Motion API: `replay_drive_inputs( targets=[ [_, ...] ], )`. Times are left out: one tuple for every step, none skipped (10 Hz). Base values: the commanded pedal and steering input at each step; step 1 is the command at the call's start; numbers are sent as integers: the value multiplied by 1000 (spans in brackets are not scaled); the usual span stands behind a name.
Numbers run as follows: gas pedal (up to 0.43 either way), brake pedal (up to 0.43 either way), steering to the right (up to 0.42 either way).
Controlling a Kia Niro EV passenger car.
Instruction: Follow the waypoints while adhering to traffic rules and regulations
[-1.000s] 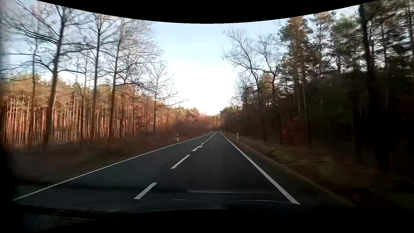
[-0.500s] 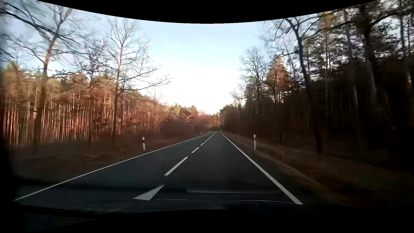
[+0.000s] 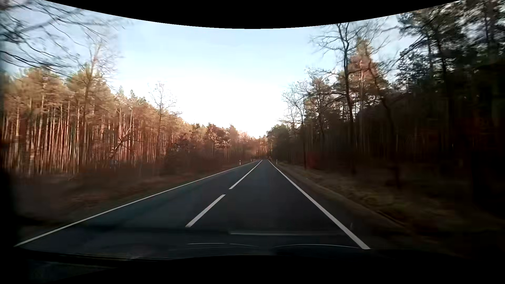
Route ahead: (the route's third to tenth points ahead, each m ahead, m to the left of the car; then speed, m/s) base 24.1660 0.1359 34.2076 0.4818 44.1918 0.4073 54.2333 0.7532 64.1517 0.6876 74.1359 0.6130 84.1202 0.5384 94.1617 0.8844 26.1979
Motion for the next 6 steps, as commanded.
replay_drive_inputs(
  targets=[
    [177,0,0],
    [177,0,-1],
    [177,0,-1],
    [177,0,-1],
    [177,0,-1],
    [177,0,-1]
  ],
)
